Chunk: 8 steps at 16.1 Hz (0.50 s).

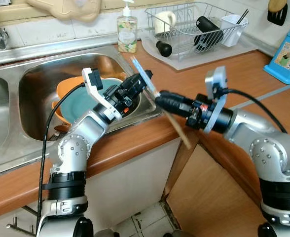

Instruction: Kitchen organization

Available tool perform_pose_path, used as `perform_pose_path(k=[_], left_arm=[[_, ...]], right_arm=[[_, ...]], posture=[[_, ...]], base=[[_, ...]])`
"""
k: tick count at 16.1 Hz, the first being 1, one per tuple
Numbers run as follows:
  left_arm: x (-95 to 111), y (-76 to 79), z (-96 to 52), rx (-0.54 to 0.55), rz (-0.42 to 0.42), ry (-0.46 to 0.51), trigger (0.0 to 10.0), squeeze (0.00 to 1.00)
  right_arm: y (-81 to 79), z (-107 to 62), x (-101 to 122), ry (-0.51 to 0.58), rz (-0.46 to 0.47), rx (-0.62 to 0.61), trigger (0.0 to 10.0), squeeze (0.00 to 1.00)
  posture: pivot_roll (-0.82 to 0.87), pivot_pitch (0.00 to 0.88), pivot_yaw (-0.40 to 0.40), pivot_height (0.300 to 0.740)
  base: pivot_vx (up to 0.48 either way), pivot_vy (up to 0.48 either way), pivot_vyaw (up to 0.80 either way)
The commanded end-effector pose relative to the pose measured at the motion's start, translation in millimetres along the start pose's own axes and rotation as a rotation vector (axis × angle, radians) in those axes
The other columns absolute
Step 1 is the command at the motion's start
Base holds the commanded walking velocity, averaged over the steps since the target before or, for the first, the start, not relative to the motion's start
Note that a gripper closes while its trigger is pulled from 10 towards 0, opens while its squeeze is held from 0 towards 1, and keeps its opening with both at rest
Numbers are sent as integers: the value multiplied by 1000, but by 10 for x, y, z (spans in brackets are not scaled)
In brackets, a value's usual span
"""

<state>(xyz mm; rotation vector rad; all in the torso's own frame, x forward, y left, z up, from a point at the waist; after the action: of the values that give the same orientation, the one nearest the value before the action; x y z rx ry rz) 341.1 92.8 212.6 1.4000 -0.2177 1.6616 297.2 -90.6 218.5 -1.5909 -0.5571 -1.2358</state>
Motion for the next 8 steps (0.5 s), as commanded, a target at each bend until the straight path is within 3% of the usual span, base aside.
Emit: perform_pose_path(k=[1,3,4,5,8], left_arm=[[38,49,57,-29,-19,14,0,0],[-9,114,56,-66,-13,-13,0,0],[-34,92,47,-51,-4,-27,1647,0],[-54,65,32,-34,8,-43,10000,0],[-54,20,-8,-13,-2,-46,10000,0]], right_arm=[[-50,8,-6,-19,-23,18,0,0],[-8,17,5,-11,-30,-15,0,0],[33,16,48,16,-31,-43,0,0],[93,7,118,56,-28,-79,0,0],[238,-27,249,137,-11,-169,0,0]], posture=[[-172,0,7,740],[-170,0,8,740],[-170,0,9,740],[-170,0,9,740],[-169,0,10,740]], base=[[0,0,0],[0,0,0],[0,0,0],[0,0,0],[0,0,0]])
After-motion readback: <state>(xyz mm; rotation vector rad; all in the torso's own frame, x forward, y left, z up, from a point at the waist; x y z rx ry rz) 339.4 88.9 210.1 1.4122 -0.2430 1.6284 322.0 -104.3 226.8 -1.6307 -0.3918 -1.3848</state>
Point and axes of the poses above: a point about 5 cm out from each wrist's last joint towards the gripper, its own z axis pointing out of the wrist towards the gripper, its own x axis along the axis of the wrist's last joint, y = z × x, the point moved 3 cm from there along z, pointing out of the wrist towards the gripper, and after that the axes turned 14 degrees about z, right-handed, at the moved point
